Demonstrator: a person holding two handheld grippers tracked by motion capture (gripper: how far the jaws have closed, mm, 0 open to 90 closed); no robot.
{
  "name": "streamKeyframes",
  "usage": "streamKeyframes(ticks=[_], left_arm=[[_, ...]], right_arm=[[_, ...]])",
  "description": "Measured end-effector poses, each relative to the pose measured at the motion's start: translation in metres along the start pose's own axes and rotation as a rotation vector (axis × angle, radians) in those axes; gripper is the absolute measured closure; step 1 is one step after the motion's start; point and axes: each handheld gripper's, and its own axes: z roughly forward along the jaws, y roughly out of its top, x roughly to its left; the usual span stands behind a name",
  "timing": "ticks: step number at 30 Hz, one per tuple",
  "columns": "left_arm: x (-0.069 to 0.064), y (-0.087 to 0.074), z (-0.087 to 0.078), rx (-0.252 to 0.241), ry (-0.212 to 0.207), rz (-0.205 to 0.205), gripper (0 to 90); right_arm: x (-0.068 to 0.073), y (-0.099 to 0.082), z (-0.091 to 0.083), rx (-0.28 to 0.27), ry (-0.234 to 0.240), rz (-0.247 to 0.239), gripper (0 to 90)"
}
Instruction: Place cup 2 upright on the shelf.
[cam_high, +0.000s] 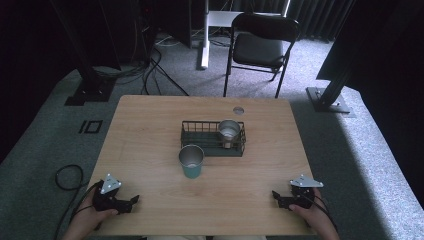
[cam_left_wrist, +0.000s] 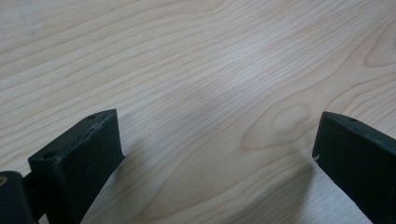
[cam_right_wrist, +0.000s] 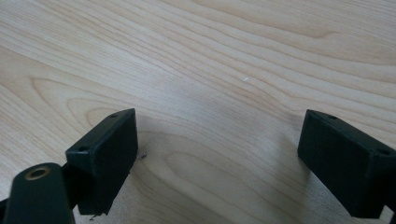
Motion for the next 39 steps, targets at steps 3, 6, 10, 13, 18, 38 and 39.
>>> streamKeyframes(ticks=[3,6,10,13,18,38,39], left_arm=[[-0.003,0.003,0.001,-0.009,-0.008,0.011,2.1],[-0.005,0.005,0.001,-0.025,-0.014,0.015,2.1],[-0.008,0.008,0.003,-0.046,-0.019,0.012,2.1],[-0.012,0.011,0.005,-0.05,-0.027,0.024,2.1],[-0.018,0.021,0.007,-0.081,-0.04,0.041,2.1],[-0.044,0.054,0.023,-0.167,-0.106,0.101,2.1],[-0.045,0.055,0.024,-0.174,-0.109,0.104,2.1]], right_arm=[[0.0,0.0,0.0,0.0,0.0,0.0,11.7],[0.0,0.0,0.0,0.0,0.0,0.0,11.7],[0.0,0.0,0.0,0.0,0.0,0.0,11.7],[0.0,0.0,0.0,0.0,0.0,0.0,11.7],[0.0,0.0,0.0,0.0,0.0,0.0,11.7],[0.0,0.0,0.0,0.0,0.0,0.0,11.7],[0.0,0.0,0.0,0.0,0.0,0.0,11.7]])
